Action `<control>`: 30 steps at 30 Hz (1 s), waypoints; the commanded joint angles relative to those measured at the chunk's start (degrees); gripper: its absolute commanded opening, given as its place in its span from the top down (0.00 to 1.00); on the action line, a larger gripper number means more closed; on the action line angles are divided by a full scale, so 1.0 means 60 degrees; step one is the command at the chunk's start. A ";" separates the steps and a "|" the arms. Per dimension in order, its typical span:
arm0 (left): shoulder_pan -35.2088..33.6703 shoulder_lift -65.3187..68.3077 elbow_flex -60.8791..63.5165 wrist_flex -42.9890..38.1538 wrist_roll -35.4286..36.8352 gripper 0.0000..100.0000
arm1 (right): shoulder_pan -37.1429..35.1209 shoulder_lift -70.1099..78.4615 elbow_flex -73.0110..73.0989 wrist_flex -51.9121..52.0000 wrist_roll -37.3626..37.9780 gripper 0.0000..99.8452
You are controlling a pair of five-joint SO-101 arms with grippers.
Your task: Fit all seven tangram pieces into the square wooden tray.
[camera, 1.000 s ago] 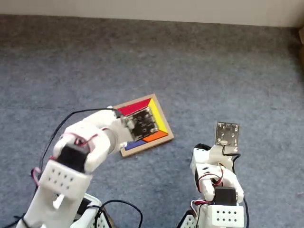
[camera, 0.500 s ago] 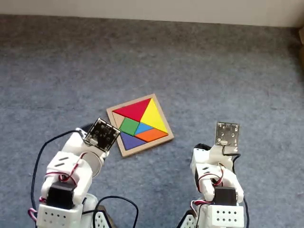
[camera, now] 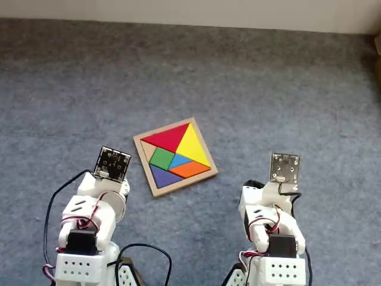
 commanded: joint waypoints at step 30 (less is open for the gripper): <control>-0.0066 -0.0256 0.0183 0.3487 0.0337 0.99 | 0.0095 -0.0183 0.1092 0.1619 -0.0059 0.97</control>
